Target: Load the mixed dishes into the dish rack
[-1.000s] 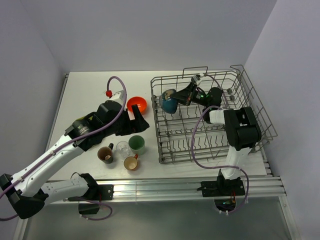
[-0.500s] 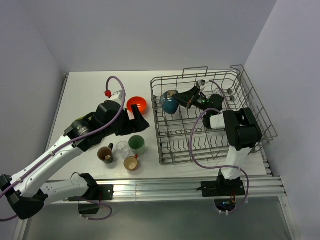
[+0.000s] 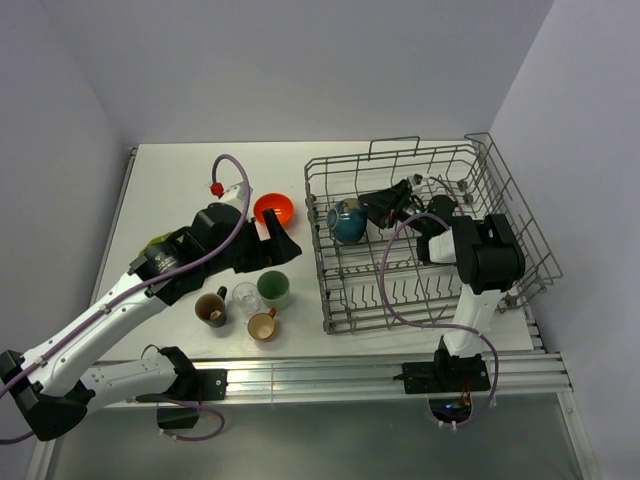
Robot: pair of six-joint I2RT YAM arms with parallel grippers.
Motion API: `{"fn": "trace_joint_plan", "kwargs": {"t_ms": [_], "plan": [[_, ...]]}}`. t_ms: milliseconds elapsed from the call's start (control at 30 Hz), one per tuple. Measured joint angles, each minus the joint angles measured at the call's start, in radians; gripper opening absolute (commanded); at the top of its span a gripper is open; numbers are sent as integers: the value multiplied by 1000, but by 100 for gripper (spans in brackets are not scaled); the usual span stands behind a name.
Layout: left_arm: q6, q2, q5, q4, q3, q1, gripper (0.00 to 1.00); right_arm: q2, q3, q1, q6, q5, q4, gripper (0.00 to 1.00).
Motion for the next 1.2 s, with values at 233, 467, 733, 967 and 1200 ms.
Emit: {"fn": "trace_joint_plan", "kwargs": {"t_ms": [233, 467, 733, 967, 1200], "plan": [[-3, 79, -16, 8, 0, 0, 99, -10, 0, -3, 4, -9, -6, 67], [-10, 227, -79, -14, 38, 38, 99, -148, 73, 10, -241, -40, -316, 69], [-6, 358, -96, -30, 124, 199, 98, -230, 385, 74, -775, 102, -1174, 70], [4, 371, -58, -27, 150, 243, 99, -220, 432, 94, -920, 161, -1332, 74], [20, 437, -3, 1, 161, 293, 99, -208, 352, 94, -940, 161, -1302, 79]]}}
